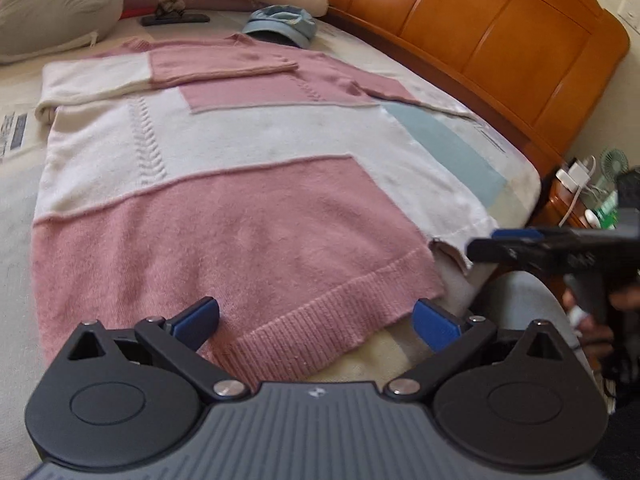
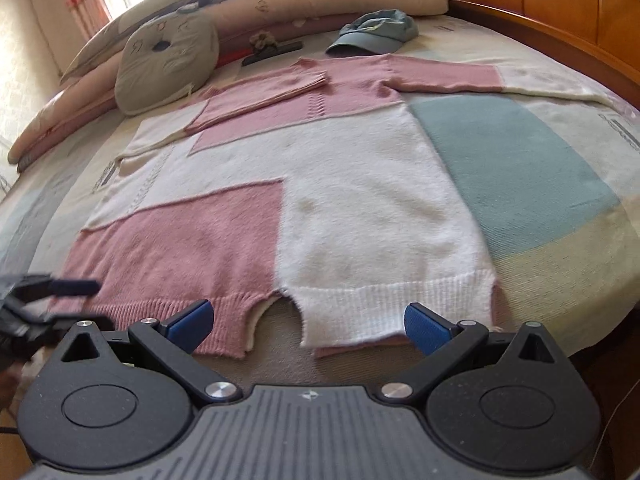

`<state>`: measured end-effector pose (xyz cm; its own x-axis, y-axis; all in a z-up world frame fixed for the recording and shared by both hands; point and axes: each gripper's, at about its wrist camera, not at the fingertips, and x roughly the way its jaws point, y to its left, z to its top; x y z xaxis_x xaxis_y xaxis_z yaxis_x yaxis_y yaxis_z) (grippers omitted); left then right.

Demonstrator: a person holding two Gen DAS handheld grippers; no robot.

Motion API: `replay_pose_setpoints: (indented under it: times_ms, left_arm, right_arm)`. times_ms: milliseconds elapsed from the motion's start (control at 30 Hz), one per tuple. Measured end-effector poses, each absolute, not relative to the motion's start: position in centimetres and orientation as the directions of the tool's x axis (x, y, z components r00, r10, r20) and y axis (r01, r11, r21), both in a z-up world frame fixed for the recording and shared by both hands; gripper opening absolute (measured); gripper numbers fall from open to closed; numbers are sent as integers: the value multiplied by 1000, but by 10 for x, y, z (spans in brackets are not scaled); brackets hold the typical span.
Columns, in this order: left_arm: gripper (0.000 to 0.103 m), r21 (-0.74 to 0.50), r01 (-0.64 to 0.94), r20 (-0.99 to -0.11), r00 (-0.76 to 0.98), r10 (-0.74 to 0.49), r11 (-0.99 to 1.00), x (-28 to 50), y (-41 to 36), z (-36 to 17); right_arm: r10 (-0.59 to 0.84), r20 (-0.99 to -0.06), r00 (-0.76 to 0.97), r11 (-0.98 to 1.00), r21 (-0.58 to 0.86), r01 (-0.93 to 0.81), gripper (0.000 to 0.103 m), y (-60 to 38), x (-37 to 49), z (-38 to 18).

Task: Fold clothes
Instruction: 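Move the right gripper to the white sleeve cuff of the sweater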

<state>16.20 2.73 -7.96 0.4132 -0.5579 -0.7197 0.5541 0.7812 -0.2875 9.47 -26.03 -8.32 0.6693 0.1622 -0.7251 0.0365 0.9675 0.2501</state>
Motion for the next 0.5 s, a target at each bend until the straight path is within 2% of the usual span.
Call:
replay_pose_setpoints:
  times_ms: [167,267,500]
  left_arm:
    - [102,-151,508,-705,546,-453,848,176,21,-60]
    - [102,-109,512,-695,573,-434,852,183,8,-57]
    - [102,-128,495,-710,559,-428,859,194,-19,-75]
  right_arm:
    - [163,-700,695,969,246,21,103,-269,110,-75]
    - [202,-675,709,963,270,-17,103,-272,119,-70]
    - [185,-718,671,959,280,35,103,-283,134,-102]
